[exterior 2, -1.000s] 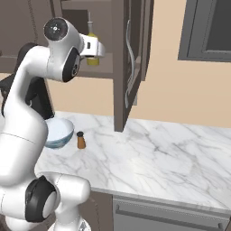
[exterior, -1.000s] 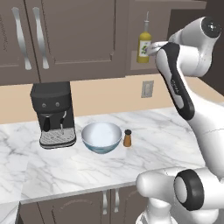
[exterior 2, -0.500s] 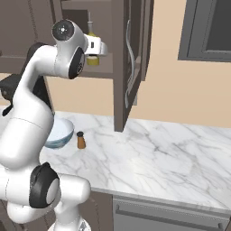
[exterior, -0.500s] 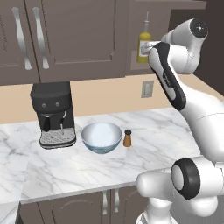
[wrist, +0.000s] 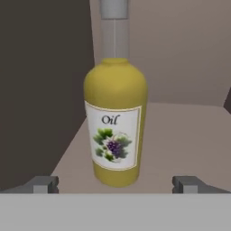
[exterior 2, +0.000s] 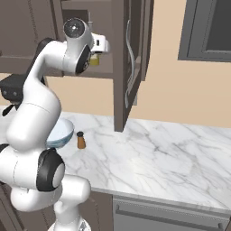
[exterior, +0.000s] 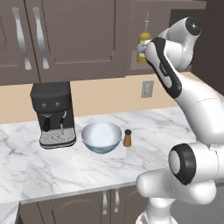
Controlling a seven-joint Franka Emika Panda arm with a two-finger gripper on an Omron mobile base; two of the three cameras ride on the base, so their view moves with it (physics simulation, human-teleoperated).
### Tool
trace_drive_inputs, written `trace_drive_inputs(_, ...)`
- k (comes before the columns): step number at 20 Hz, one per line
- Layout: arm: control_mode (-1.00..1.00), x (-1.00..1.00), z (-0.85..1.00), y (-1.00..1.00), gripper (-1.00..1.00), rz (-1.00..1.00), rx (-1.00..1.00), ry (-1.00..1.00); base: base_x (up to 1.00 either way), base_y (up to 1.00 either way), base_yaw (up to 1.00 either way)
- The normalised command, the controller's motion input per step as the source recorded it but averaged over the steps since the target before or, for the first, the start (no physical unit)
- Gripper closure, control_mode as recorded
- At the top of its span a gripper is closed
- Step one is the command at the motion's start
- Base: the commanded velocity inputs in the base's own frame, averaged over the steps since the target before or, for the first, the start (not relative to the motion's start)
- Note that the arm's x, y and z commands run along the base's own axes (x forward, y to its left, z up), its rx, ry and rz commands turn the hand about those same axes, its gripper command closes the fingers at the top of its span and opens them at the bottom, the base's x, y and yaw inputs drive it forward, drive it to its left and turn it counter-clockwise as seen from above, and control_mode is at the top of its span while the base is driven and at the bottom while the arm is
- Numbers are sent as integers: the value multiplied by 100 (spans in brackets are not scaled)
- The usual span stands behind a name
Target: Retrieve the bottle and the shaker from the cabinet and place them next to the mixing bowl on the counter. Then add garlic from the fridge to the mixing bowl.
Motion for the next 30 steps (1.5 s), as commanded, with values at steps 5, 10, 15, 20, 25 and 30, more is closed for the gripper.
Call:
trace_drive_inputs(5,-100,44,-4,0,-100,0,0,2,0,0,0)
trace_drive_inputs(10,-100,15,-4,0,-100,0,0,0,0,0,0)
trace_drive_inputs(15,-100,7,-17,0,-100,0,0,0,0,0,0)
trace_drive_inputs(20,-100,8,-17,0,-100,0,0,0,0,0,0)
trace_drive_inputs(25,-100,22,-1,0,-100,0,0,0,0,0,0)
trace_drive_inputs(30,-100,24,0,0,-100,0,0,0,0,0,0)
